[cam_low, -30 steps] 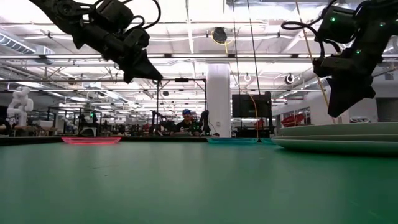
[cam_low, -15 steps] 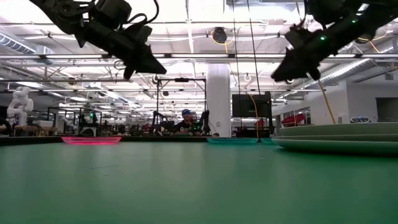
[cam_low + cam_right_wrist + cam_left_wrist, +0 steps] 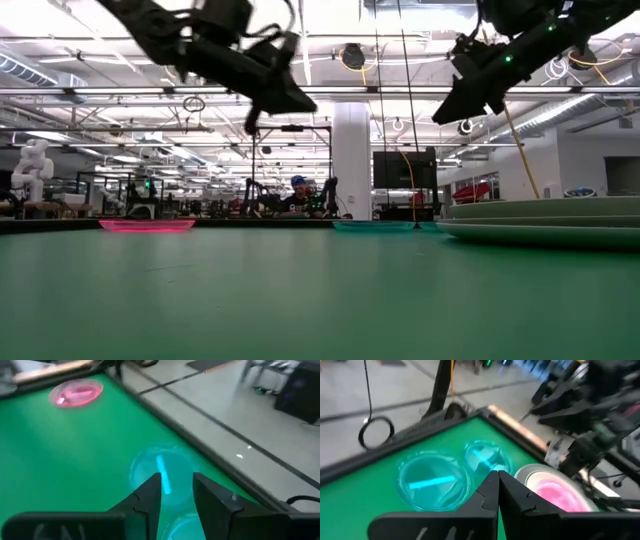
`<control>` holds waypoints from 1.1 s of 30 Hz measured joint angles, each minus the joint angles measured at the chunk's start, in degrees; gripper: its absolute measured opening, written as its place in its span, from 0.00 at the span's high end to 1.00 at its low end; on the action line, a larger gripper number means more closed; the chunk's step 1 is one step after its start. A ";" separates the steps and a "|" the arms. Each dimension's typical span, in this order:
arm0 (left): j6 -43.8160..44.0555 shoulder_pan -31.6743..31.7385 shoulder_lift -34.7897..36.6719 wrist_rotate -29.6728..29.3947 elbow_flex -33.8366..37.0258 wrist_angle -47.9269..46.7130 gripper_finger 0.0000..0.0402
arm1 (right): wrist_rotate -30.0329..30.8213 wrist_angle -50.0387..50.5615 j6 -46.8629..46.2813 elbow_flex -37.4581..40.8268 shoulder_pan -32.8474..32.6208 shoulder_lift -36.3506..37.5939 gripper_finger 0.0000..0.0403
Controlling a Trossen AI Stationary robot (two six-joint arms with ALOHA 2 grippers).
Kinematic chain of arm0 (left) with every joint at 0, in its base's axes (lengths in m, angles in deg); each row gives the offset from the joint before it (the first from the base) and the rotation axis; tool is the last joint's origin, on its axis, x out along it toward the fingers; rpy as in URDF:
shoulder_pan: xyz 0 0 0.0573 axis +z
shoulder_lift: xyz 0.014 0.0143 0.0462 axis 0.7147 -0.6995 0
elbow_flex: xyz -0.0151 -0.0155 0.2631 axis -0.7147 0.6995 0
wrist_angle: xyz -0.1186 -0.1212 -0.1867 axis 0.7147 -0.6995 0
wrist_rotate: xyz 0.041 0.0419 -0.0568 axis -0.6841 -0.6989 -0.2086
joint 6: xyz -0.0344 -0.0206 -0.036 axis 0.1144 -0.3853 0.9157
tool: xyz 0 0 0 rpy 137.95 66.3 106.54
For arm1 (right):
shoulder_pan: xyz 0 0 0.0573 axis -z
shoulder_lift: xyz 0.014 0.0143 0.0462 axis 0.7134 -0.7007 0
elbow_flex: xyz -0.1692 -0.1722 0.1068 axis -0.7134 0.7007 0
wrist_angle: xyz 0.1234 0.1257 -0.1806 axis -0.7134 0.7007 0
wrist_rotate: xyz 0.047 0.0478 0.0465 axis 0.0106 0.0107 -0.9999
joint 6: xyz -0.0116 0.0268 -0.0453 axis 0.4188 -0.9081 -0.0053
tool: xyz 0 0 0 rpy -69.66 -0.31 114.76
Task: Stack plastic plates
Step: Stack the left blue plate on top of the pink plate
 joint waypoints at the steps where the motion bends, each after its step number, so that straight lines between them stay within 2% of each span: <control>1: 0.69 -0.05 -2.30 -0.11 -2.12 -1.11 0.99 | -0.03 0.52 0.56 -0.02 0.11 0.36 0.74; 5: 0.81 0.46 -11.27 -0.57 -11.12 -9.91 0.99 | 0.06 1.83 0.83 -0.02 0.28 2.15 0.74; 12: -1.92 2.88 -25.00 -8.41 -28.98 -31.75 0.99 | -0.01 1.74 1.14 -0.02 0.24 4.35 0.74; 15: -2.81 3.89 -29.15 -9.15 -34.30 -36.52 0.98 | -0.01 1.83 1.20 -0.02 0.24 4.35 0.74; 18: -2.88 4.66 -31.87 -7.95 -36.24 -37.25 0.93 | 0.03 1.66 1.10 -0.02 0.24 4.35 0.74; 27: -4.32 7.33 -32.51 -8.06 -36.43 -34.84 0.76 | 0.12 1.05 1.10 -0.02 0.24 4.35 0.74; 33: -4.50 7.26 -33.58 -9.55 -36.37 -33.01 0.70 | 0.14 1.09 1.22 -0.02 0.24 4.35 0.74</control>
